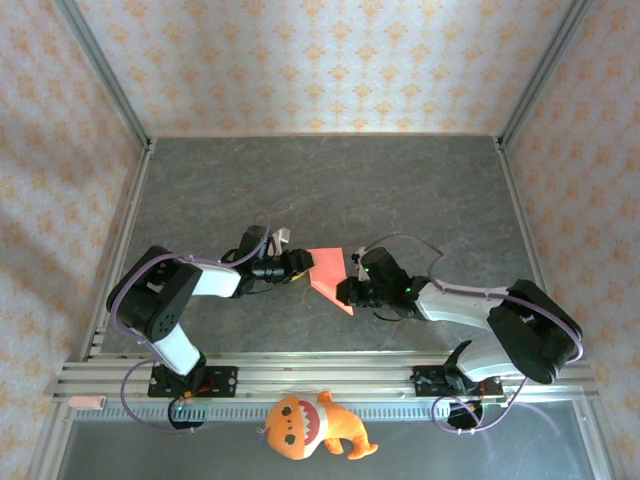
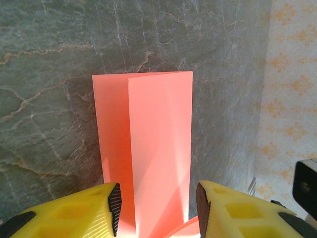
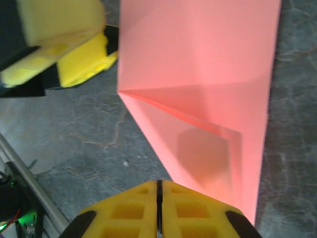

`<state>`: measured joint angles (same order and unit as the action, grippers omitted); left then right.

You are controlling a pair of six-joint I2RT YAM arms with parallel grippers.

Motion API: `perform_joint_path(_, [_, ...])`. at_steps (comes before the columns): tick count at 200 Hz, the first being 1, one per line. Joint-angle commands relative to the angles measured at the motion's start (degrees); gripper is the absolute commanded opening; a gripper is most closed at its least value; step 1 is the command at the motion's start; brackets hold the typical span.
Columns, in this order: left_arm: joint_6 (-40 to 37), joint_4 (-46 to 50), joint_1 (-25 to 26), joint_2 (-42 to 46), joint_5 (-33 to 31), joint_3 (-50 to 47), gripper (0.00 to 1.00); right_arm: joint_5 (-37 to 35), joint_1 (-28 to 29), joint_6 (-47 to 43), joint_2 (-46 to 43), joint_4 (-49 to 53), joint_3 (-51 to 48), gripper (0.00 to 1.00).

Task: Fold a paper plane with a square sheet of paper (pick it up from the middle)

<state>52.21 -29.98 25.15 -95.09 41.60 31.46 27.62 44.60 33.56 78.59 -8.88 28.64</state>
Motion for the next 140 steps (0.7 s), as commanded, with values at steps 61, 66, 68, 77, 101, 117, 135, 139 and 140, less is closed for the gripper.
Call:
perform_joint_path(61, [-0.5,-0.9,0.6,2.7,-2.1,-0.3,0.53,-3.3,-0.6,0.6,3.8,1.5,2.1,0.03])
perform_joint_path(66, [-0.5,-0.7,0.7,2.8,-2.2,-0.3,0.53,-3.6,-0.8,0.6,4.2,1.7,2.2,0.03])
perform_joint_path(68, [-0.6,-0.7,0.7,2.9,-2.2,-0.2,0.54,-3.7,-0.8,0.7,4.4,1.8,2.2,0.03])
perform_joint_path(77, [-0.7,-0.6,0.6,2.8,-2.2,-0.1,0.54,-3.7,-1.2,0.7,5.2,1.9,2.2,0.03])
perform_joint_path(101, [-0.7,-0.6,0.6,2.6,-1.7,0.2,0.54,-3.1,-2.3,1.3,6.6,0.5,0.8,0.02])
perform_joint_path(117, [-0.7,-0.3,0.6,2.5,-2.0,0.3,0.54,-2.0,-3.2,2.3,7.3,-1.3,-1.1,0.02])
perform_joint_path(135, [-0.7,0.0,0.7,2.3,-2.1,0.6,0.54,-0.3,-3.9,2.8,7.8,-3.6,-3.2,0.02])
perform_joint_path(139, [-0.7,0.1,0.6,2.1,-2.2,0.7,0.54,0.1,-4.1,3.1,8.0,-4.2,-3.7,0.02])
perform_joint_path(140, [-0.7,0.2,0.7,2.1,-2.2,0.7,0.54,0.3,-4.1,3.1,8.0,-4.3,-3.8,0.02])
